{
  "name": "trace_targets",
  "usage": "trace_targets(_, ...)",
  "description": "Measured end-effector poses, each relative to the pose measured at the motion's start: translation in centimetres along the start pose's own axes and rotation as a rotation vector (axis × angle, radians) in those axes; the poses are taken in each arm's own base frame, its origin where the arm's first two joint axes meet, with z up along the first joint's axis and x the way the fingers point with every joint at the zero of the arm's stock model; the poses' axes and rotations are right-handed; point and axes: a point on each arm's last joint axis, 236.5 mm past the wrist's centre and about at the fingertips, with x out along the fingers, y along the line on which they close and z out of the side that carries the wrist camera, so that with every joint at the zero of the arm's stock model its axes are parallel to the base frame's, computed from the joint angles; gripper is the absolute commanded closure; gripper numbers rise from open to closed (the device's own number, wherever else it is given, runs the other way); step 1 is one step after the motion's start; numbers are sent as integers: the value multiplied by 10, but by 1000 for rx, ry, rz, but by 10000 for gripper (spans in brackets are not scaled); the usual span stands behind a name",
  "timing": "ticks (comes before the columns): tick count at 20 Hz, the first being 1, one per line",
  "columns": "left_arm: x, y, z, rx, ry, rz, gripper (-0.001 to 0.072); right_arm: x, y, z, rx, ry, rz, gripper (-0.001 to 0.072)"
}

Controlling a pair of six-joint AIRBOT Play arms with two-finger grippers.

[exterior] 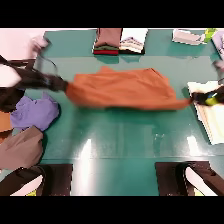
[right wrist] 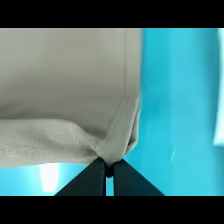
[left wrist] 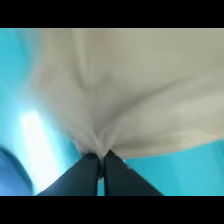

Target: Fold the shirts.

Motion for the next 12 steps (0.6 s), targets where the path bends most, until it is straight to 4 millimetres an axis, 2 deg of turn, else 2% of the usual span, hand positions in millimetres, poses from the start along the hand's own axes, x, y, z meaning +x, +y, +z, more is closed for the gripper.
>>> trace_targets(1,-38,-2,32,20,-117,11,679,-34,5,26,-11,-117,7,689)
trace_targets(3,-117,-9,80,49,-330,23,680,-109,15,68,-32,-339,22,690)
trace_targets(5,-196,-16,112,69,-519,29,680,-188,24,93,-51,-544,30,691)
trace_targets(7,-265,-23,130,84,-676,30,681,-261,31,104,-69,-721,36,691)
trace_targets(9,-321,-29,139,95,-801,30,681,-320,34,108,-82,-861,29,691)
trace_targets(11,-361,-33,143,102,-897,30,681,-359,34,107,-89,-937,12,691)
trace_targets(12,-373,-35,144,104,-925,29,681,-369,33,107,-90,-952,4,691)
